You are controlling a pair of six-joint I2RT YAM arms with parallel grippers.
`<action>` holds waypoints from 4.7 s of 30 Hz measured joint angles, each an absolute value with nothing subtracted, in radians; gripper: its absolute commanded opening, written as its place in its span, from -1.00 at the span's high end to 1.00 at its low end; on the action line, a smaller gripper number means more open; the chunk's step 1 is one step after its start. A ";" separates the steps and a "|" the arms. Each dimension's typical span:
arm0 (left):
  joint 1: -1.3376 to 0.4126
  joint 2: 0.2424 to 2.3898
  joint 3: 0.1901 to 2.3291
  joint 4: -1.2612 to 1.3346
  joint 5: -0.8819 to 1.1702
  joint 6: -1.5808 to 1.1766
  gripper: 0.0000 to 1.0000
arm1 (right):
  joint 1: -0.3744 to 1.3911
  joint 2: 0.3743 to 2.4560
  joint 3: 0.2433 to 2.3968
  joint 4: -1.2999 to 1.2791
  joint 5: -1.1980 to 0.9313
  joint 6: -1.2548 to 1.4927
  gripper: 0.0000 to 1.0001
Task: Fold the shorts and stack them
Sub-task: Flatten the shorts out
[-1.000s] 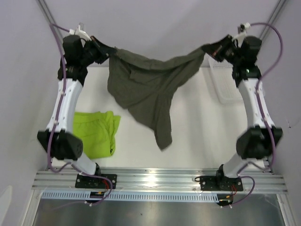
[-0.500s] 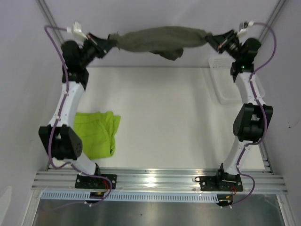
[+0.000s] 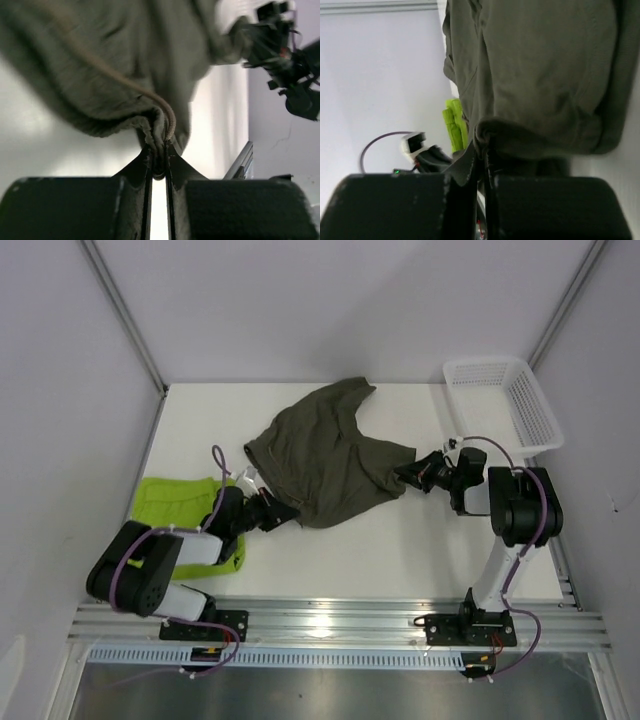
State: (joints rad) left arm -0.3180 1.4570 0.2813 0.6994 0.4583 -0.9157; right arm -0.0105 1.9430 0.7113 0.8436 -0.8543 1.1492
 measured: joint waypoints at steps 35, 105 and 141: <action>-0.617 1.025 0.175 0.270 0.287 -0.725 0.63 | -0.105 1.431 0.739 -0.308 -0.025 0.584 1.00; -0.229 1.860 1.086 -0.064 0.075 -0.712 0.10 | 0.337 2.477 2.167 -0.528 0.201 0.392 1.00; -0.211 1.968 1.221 -0.100 0.070 -0.714 0.19 | 0.131 2.217 1.771 -0.350 0.136 0.489 0.18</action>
State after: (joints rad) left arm -0.2108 1.9682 1.2205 -0.1001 0.0704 -0.7136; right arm 0.1310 2.2173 1.7714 -0.3504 0.1360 0.4889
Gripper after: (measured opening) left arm 0.407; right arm 0.407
